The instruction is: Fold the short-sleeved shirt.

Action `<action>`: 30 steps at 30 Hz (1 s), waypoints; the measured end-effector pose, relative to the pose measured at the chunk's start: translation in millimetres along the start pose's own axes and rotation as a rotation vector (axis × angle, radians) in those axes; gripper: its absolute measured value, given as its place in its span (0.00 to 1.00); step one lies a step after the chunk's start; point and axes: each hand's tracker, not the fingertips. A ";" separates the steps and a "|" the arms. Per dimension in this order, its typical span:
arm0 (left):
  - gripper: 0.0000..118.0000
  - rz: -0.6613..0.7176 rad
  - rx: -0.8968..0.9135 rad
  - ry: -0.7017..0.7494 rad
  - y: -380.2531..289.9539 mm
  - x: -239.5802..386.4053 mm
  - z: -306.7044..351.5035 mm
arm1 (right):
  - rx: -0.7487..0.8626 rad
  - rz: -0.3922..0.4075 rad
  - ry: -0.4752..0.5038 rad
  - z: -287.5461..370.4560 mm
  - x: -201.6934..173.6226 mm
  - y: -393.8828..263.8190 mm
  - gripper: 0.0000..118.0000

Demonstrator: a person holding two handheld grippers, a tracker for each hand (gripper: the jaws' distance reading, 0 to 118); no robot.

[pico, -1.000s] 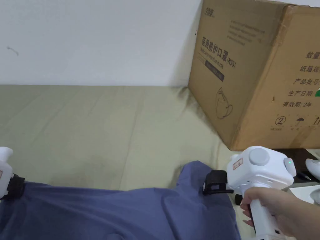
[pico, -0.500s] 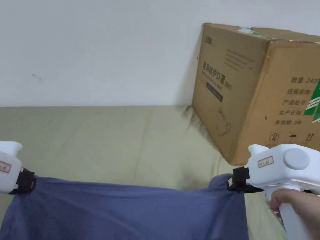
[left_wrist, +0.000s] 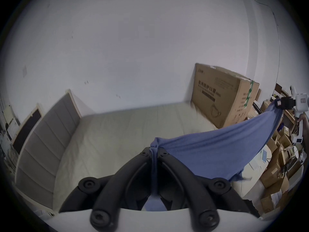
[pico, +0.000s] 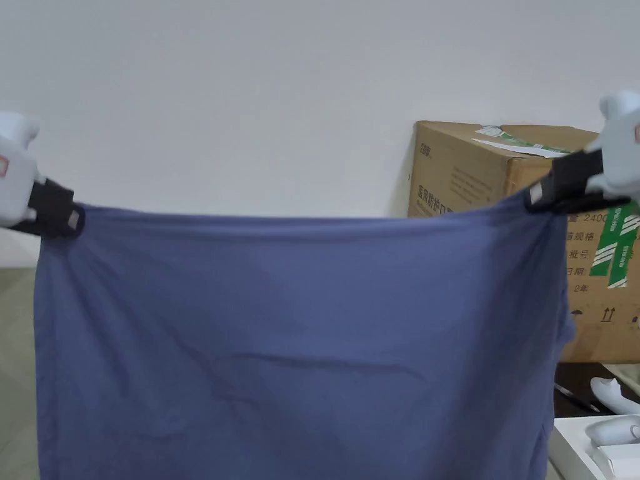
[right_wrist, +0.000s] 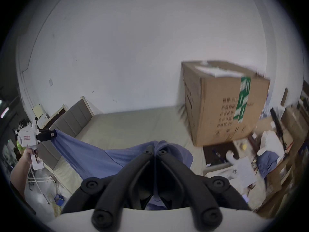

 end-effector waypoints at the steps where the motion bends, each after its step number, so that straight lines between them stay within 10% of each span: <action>1: 0.03 -0.010 0.022 0.022 9.4 0.8 7.6 | 0.019 0.026 -0.012 6.8 -5.9 13.6 0.00; 30: 0.03 0.128 0.326 0.193 159.7 -29.5 -137.5 | 0.395 0.184 -0.294 -159.6 -67.8 209.5 0.00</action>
